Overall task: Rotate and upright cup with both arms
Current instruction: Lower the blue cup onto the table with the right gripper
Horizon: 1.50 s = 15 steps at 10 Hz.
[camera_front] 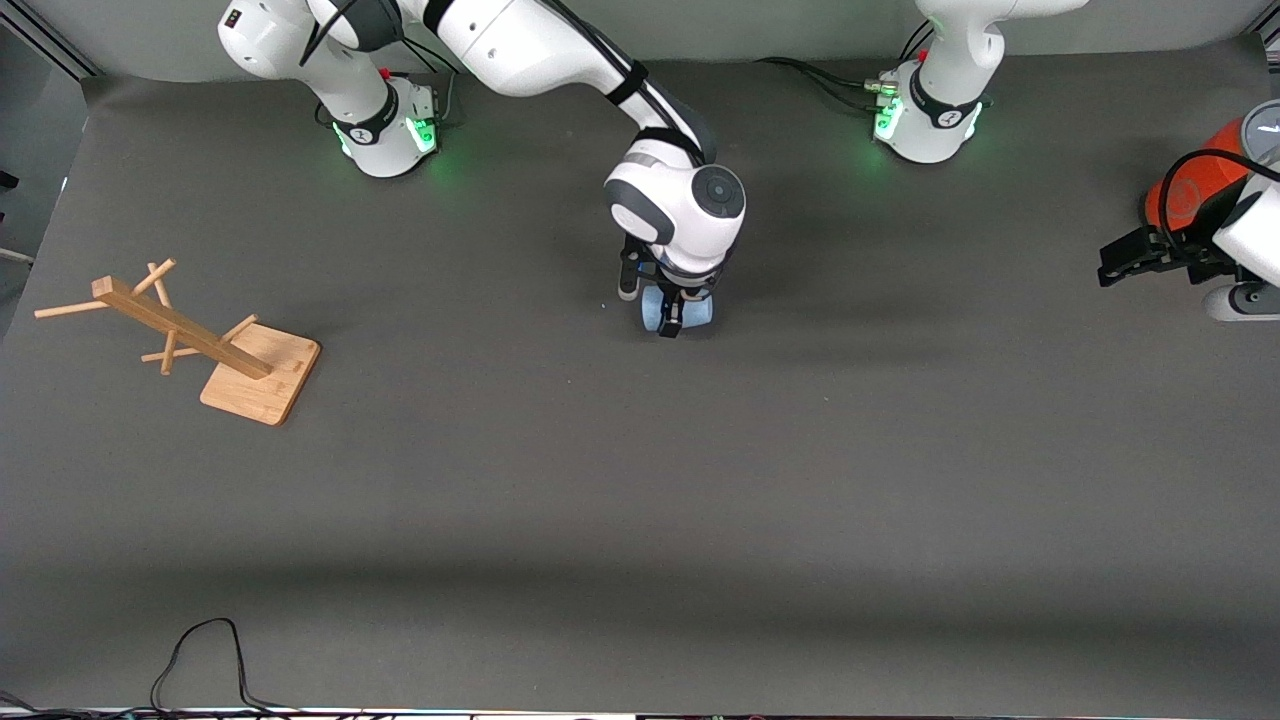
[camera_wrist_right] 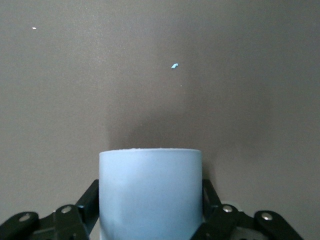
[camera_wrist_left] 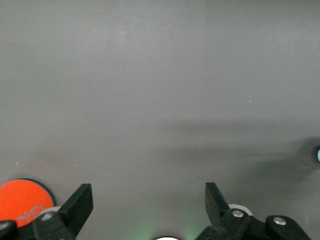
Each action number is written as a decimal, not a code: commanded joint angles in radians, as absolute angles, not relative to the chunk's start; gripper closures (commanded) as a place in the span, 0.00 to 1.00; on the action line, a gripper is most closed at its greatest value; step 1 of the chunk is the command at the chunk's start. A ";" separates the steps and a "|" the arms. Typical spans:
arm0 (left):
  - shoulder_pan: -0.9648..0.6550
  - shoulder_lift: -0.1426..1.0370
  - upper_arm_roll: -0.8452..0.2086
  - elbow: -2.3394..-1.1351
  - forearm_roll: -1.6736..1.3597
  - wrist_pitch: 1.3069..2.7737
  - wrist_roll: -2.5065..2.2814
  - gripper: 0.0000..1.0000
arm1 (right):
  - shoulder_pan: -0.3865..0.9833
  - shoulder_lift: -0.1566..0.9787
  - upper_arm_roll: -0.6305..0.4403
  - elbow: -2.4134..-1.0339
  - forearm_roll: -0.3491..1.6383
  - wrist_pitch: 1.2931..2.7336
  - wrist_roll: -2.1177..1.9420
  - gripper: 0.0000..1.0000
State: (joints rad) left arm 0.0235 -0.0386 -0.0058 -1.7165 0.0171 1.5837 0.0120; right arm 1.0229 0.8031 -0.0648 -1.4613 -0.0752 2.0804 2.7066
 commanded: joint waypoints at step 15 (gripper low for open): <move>0.008 -0.038 -0.005 -1.732 0.020 1.612 0.009 0.00 | 1.008 0.557 -0.072 -1.404 -0.086 1.785 2.709 0.00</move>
State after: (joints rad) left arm 0.0213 -0.0360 -0.0099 -1.7202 0.0169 1.5930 0.0120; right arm 1.0189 0.6534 -0.0820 -1.3684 -0.0768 1.8555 2.7055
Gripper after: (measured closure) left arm 0.000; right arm 0.000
